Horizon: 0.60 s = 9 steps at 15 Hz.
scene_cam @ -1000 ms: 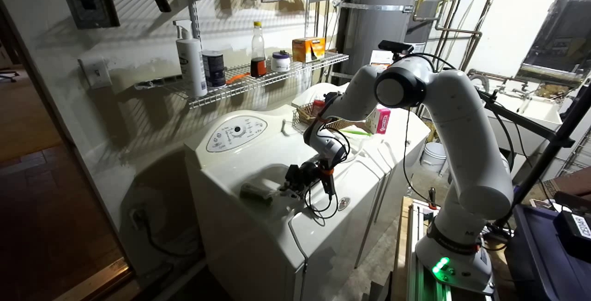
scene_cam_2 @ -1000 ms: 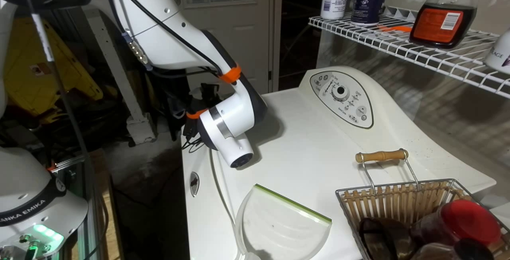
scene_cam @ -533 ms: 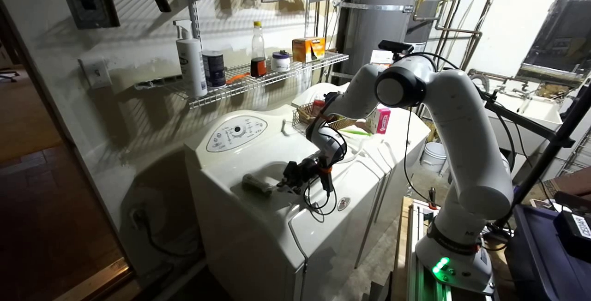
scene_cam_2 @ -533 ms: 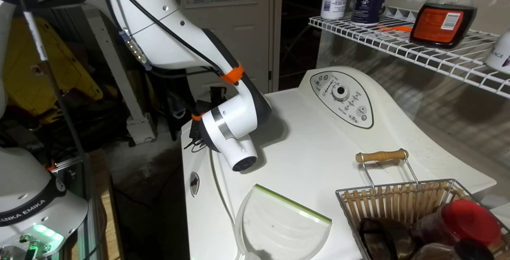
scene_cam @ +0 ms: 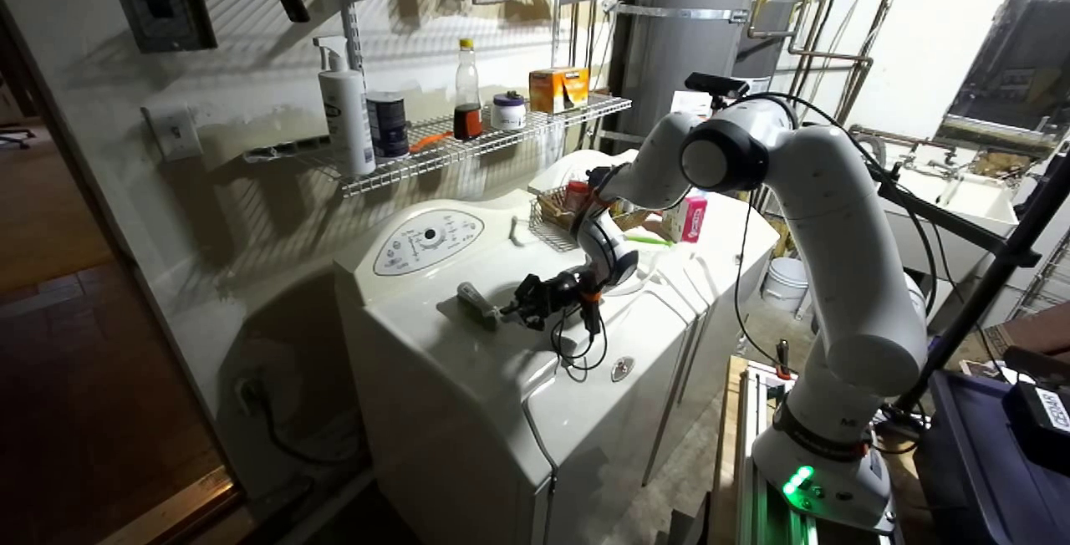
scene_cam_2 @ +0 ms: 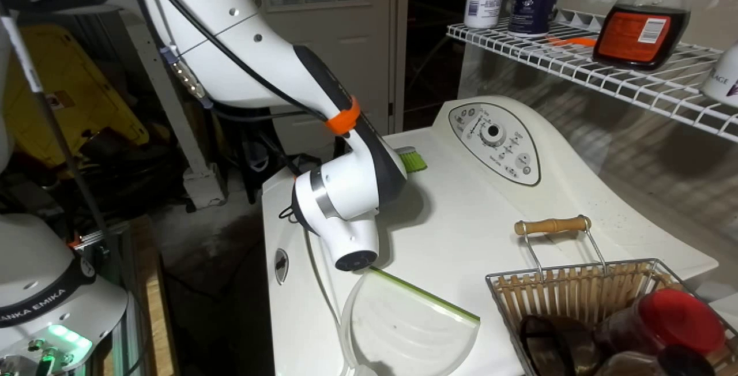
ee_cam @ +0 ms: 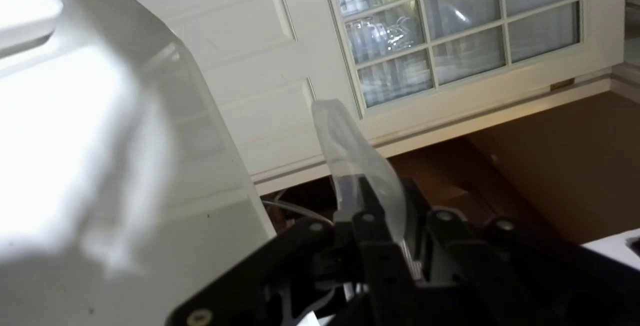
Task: Use the brush to sweep the top of the washer
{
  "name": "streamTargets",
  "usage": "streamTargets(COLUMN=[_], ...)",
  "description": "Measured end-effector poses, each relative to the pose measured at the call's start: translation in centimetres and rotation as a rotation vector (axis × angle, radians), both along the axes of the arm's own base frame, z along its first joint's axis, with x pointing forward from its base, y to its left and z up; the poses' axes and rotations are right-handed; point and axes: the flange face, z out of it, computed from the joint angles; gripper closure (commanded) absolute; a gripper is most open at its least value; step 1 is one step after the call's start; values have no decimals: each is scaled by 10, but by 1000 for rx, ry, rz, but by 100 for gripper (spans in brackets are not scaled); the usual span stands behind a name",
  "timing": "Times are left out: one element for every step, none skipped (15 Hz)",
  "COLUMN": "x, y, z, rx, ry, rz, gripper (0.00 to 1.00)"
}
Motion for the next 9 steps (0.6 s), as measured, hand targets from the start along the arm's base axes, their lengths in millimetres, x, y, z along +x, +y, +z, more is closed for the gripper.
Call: streamTargets(x=[0, -1, -1, -1, -1, -2, -2, -2, -1], y=[-6, -12, -18, -23, -27, -31, -33, -34, -33], z=[0, 0, 0, 0, -1, -1, 0, 0, 3], rx=[-6, -11, -16, -20, -24, -27, -26, -13, 20], ry=[1, 1, 2, 2, 3, 3, 1, -1, -17], rz=[-21, -38, -55, -73, -91, -105, -114, -120, -123], gripper=[96, 96, 96, 96, 96, 96, 96, 96, 96])
